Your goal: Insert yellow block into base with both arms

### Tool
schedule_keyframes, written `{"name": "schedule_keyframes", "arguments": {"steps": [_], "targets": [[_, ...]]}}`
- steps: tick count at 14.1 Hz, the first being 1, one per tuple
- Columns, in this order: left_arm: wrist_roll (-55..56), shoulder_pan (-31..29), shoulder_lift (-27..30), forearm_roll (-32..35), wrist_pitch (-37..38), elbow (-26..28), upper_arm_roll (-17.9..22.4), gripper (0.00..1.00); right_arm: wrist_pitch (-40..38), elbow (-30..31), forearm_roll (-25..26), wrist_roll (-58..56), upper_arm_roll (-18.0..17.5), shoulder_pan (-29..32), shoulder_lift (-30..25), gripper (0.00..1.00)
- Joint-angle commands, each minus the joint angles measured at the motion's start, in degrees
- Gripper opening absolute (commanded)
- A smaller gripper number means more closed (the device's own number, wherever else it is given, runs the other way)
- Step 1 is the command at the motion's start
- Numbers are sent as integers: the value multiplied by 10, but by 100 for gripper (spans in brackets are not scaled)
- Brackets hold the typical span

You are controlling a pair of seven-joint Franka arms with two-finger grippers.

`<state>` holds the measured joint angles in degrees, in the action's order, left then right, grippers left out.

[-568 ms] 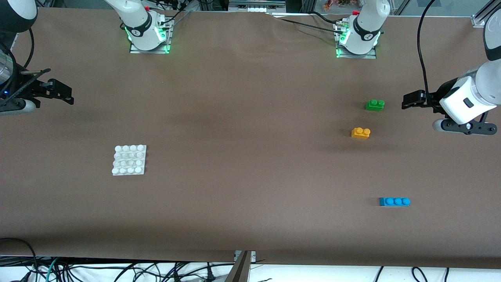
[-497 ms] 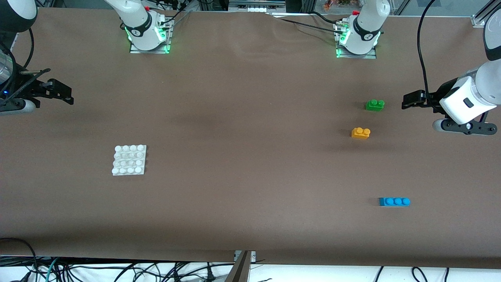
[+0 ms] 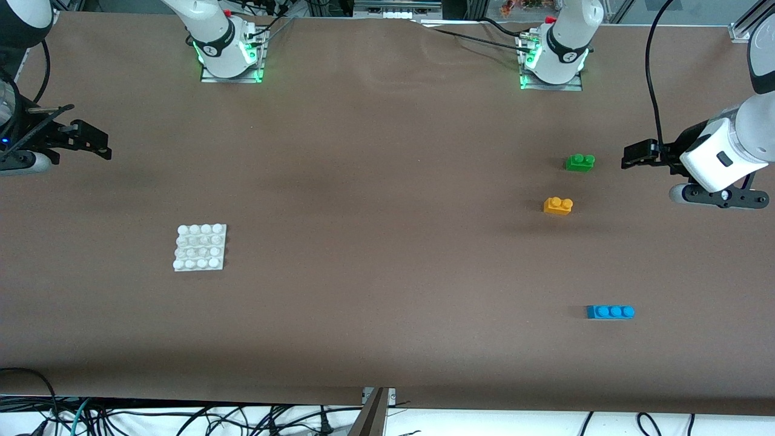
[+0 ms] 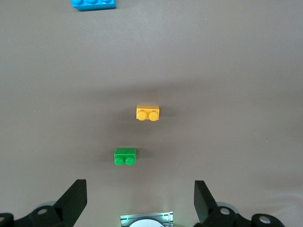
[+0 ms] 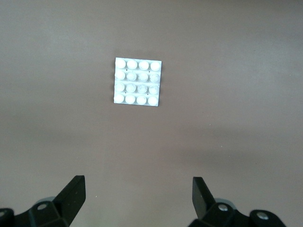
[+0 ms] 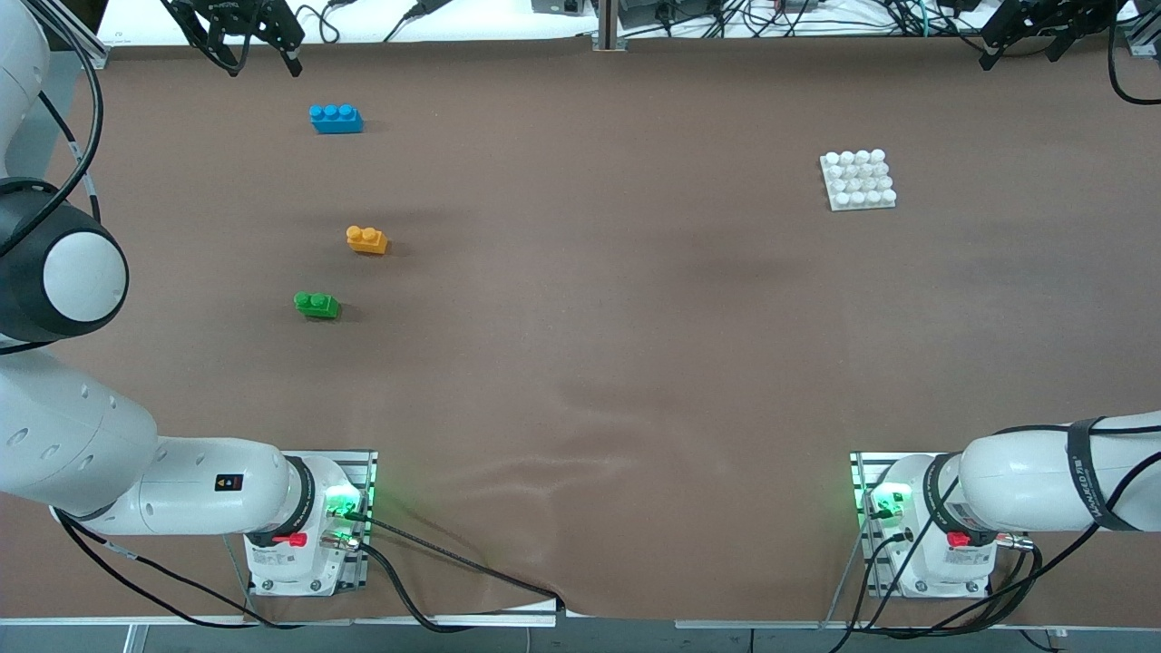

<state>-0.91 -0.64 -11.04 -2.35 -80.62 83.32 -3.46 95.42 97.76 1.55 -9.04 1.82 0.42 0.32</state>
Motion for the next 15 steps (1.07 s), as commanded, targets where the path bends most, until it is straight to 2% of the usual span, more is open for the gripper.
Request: {"name": "schedule_keyframes", "arguments": {"steps": [1,15], "targets": [[-4,-1,-2,10,11,-11,-3,100,-18,-9,-8,-11,3,0,-4,100],[-4,-1,-2,10,11,-11,-4,100,-11,-9,-6,-10,3,-1,-4,100]]}}
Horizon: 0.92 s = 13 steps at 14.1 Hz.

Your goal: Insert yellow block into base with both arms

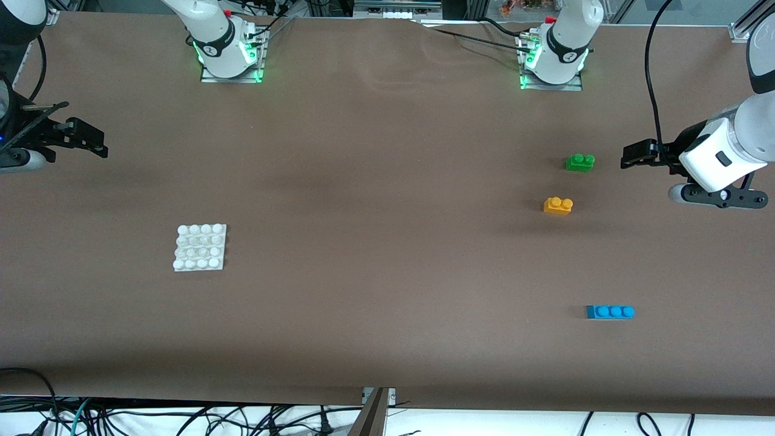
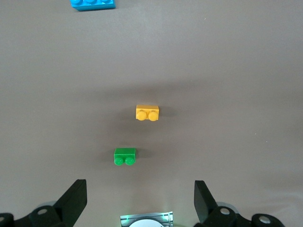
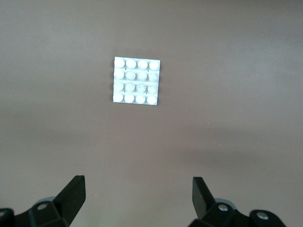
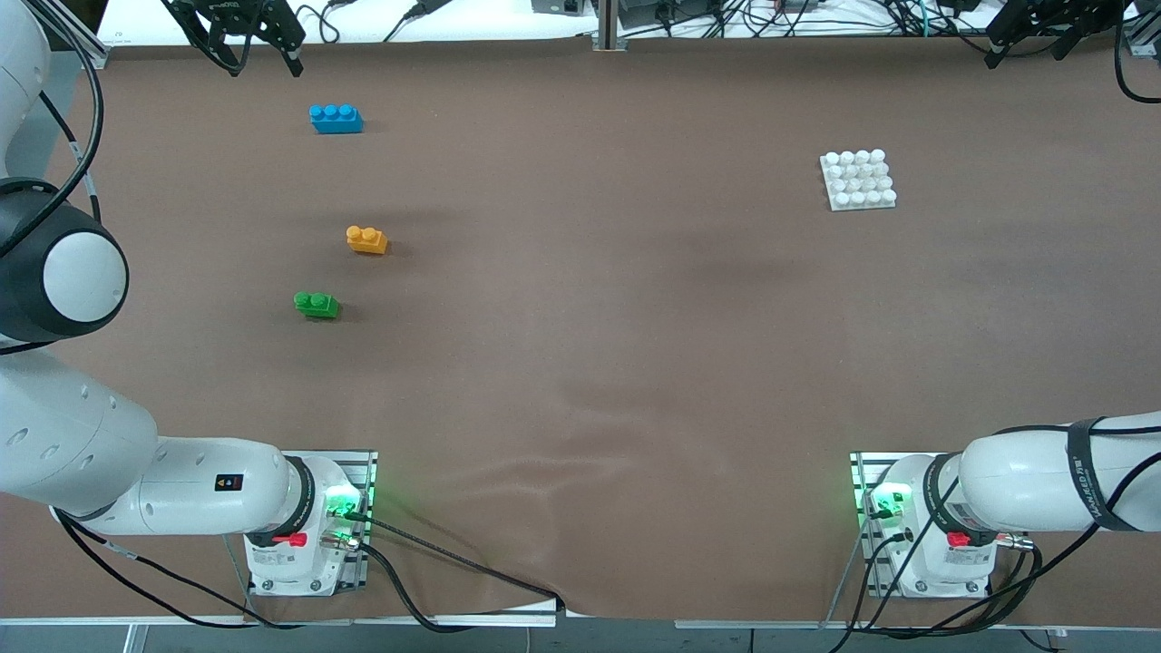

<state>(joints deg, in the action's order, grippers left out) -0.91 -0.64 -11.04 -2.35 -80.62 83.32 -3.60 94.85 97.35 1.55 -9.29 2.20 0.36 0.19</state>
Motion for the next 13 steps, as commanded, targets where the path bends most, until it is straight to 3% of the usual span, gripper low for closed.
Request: {"name": "schedule_keyframes", "arguments": {"steps": [1,13], "targets": [[-4,-1,-2,11,11,-11,-3,100,-5,-6,-7,-7,-1,0,-3,100],[-4,-1,-2,10,11,-12,-3,100,23,-5,-5,1,0,-1,12,100]]}}
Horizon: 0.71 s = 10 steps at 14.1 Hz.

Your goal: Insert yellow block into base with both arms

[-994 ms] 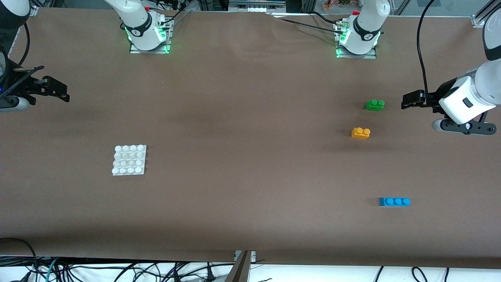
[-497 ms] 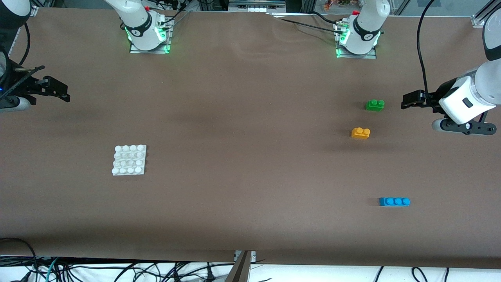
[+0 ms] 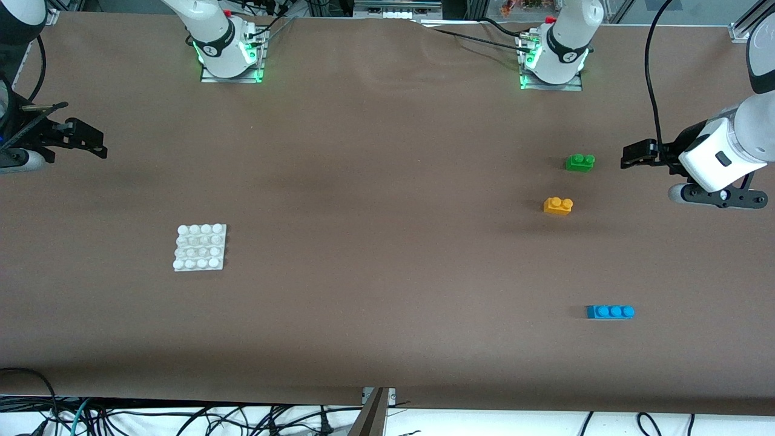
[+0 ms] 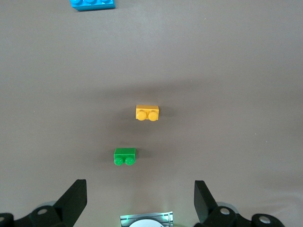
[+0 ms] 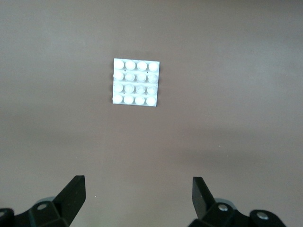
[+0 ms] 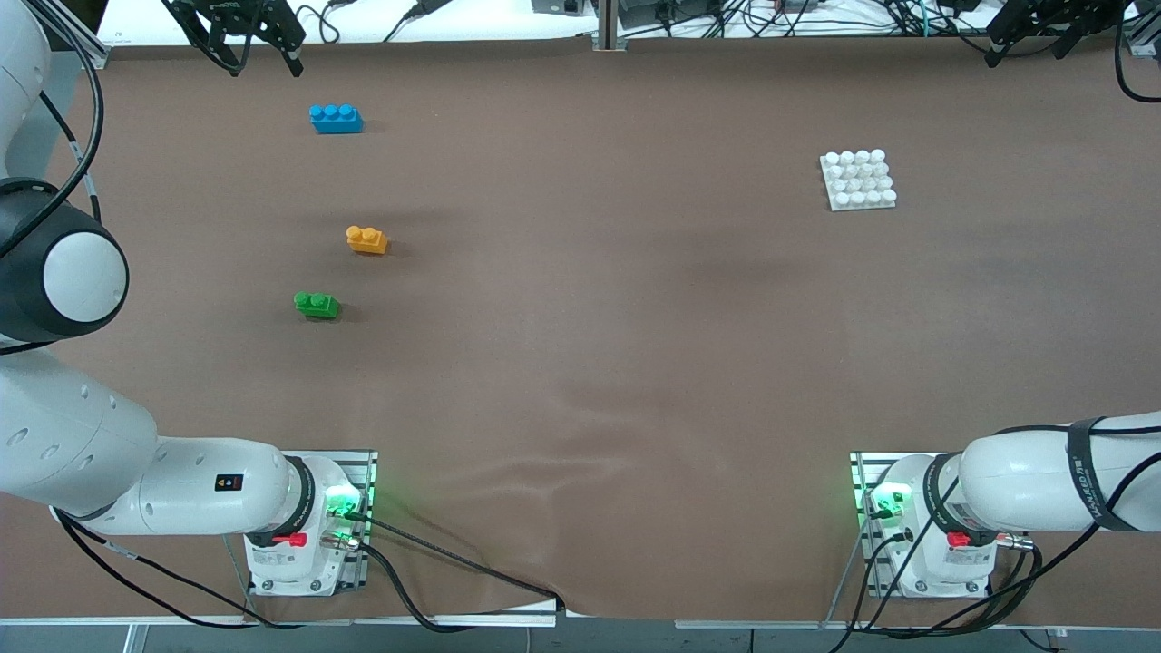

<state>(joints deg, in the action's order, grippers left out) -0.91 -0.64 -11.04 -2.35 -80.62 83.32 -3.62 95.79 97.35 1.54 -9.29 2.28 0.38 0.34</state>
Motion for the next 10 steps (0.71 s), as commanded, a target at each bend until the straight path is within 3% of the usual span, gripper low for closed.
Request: {"name": "schedule_keyframes", "arguments": {"steps": [1,10], "targets": [[-4,0,-2,10,11,-12,-3,100,28,-5,-4,1,-1,-1,18,100],[-4,0,-2,10,11,-12,-3,100,39,0,-7,5,4,4,26,100]]}}
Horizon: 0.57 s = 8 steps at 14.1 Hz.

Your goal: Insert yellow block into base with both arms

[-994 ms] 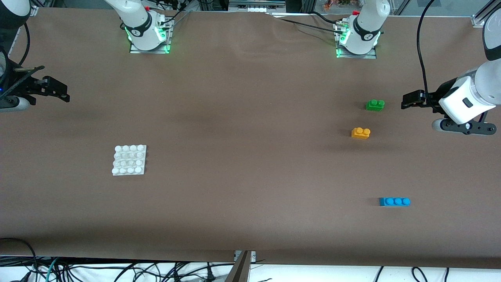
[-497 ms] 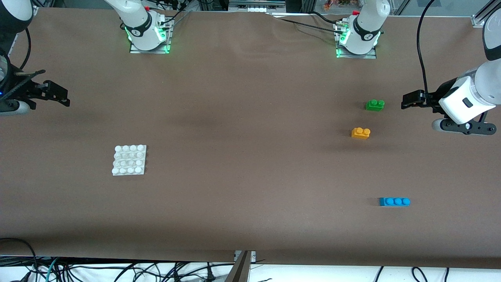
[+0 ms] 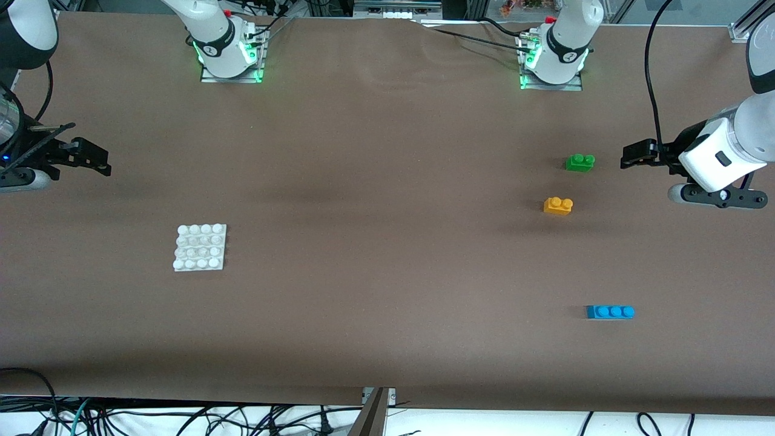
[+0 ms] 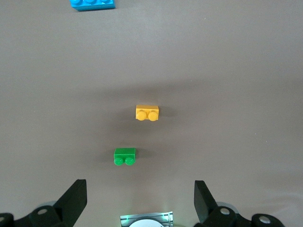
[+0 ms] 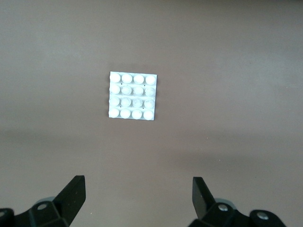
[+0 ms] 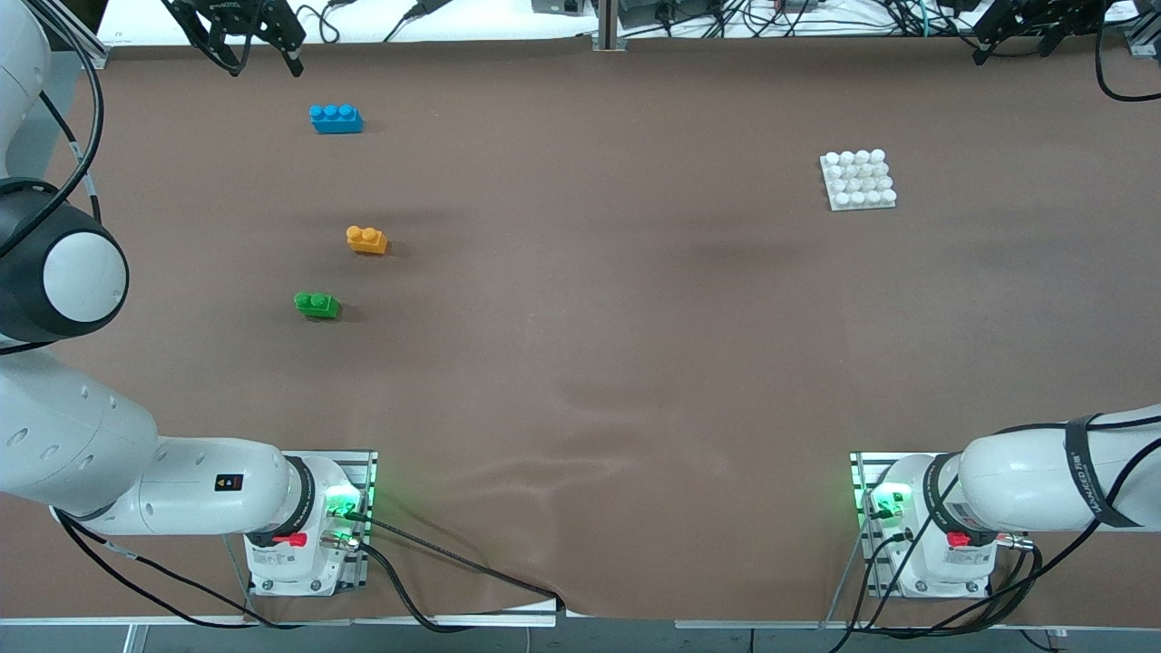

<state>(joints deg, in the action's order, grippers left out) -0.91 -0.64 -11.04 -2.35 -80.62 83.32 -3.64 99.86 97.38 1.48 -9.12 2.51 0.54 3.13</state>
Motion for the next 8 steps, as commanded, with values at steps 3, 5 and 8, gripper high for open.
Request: {"name": "schedule_keyframes", "arguments": {"steps": [3,5,8], "targets": [[-4,0,-2,11,11,-12,-2,100,-5,2,-6,3,2,3,-6,100],[-4,0,-2,11,11,-12,-2,100,-5,3,-7,3,2,3,-5,100],[-4,0,-2,10,11,-12,-2,100,16,3,-7,3,2,3,22,100]]}}
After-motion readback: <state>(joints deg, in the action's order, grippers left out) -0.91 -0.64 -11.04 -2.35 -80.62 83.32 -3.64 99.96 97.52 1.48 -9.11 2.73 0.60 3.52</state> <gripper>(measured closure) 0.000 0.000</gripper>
